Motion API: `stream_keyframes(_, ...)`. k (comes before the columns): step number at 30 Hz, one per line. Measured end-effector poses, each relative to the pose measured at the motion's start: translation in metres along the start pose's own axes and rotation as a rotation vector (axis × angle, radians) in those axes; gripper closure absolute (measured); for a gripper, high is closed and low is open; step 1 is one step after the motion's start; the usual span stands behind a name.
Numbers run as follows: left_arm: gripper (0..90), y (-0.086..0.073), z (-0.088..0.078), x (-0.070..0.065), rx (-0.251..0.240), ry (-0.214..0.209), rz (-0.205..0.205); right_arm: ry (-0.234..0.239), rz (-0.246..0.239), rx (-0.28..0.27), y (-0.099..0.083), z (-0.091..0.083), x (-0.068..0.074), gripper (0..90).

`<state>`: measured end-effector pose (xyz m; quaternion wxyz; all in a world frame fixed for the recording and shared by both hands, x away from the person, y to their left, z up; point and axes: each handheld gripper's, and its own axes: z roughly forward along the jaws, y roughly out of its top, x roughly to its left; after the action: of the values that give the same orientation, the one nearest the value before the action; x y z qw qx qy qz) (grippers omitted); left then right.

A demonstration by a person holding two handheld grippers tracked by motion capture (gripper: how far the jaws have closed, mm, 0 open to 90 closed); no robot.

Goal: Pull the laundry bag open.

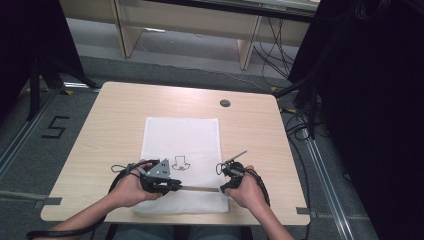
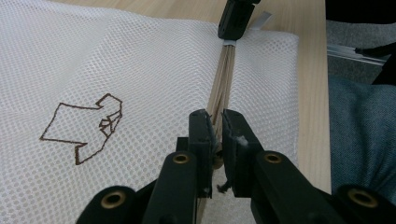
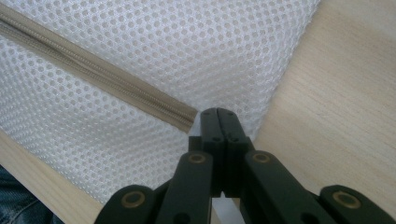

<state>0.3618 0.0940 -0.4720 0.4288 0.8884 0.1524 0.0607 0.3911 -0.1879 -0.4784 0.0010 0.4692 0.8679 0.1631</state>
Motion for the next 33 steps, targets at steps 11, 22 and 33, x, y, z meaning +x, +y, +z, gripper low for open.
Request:
stream_keyframes(11, 82.2, -0.003, -0.005, 0.001, 0.007, 0.006, 0.000, 0.013, 0.009, -0.009, 0.000, 0.001, 0.000, 90.0)
stream_keyframes(22, 82.2, -0.010, -0.012, 0.003, 0.007, 0.015, -0.015, 0.012, 0.011, -0.008, 0.000, 0.001, 0.000, 90.0)
stream_keyframes(33, 82.2, -0.013, -0.016, 0.006, -0.003, 0.012, -0.023, 0.013, 0.010, -0.003, 0.000, 0.001, -0.001, 90.0)
